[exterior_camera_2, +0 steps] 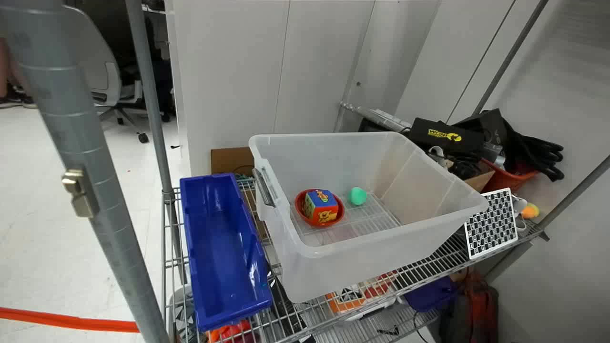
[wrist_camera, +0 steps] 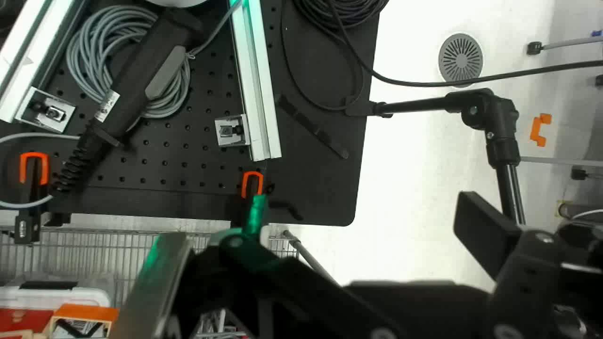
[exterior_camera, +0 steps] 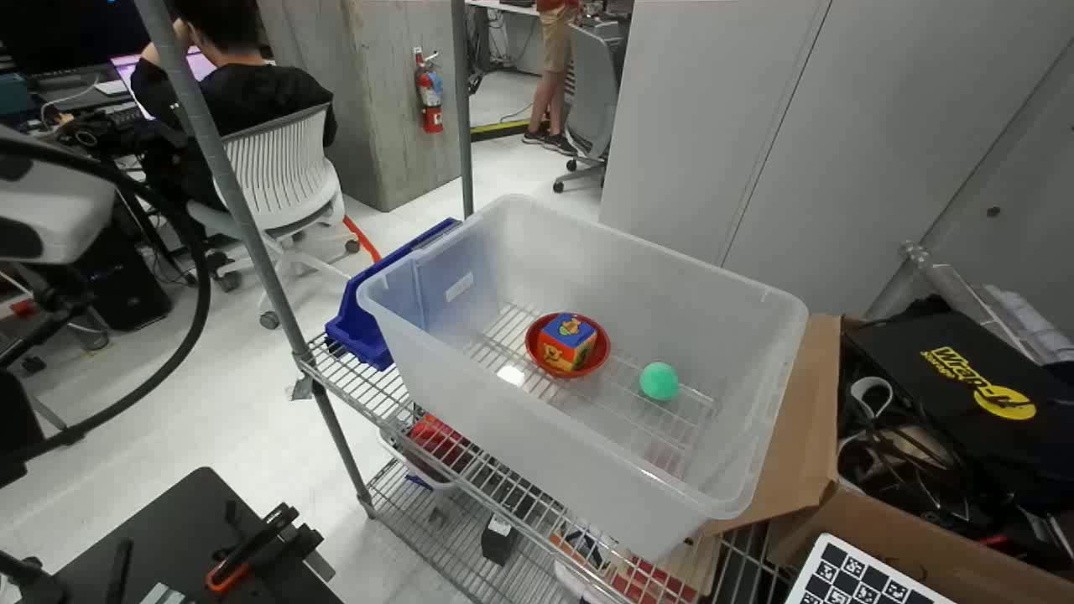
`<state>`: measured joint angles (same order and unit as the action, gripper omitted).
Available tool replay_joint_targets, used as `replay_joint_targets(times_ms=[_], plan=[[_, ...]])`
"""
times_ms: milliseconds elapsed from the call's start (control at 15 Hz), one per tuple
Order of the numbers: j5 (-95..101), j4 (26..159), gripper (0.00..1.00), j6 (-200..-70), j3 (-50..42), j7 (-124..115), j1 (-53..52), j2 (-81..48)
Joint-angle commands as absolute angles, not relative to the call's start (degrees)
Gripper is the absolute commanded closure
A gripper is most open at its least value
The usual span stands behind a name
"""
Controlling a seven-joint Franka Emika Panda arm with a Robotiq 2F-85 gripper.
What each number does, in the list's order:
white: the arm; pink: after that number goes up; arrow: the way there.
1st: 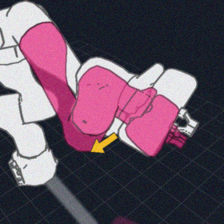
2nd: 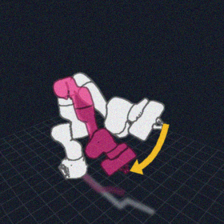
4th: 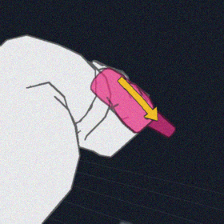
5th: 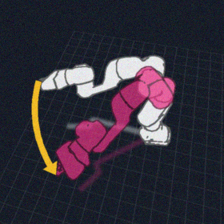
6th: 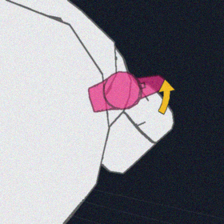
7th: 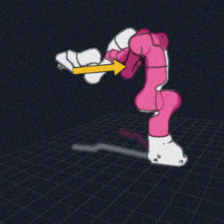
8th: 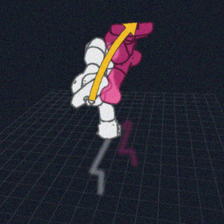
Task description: Remove the cube from the red bowl that is in the bucket and put the cube in the bucket
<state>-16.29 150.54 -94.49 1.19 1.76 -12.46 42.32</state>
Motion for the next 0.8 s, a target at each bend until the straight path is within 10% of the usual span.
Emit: replay_joint_targets(times_ms=[0, 733], plan=[[-17.01, 150.3, 0.0, -94.01, 2.55, 2.62, -10.76, 42.3], [-17.64, 146.49, 0.0, -101.2, 2.24, 4.68, -10.24, 34.05]])
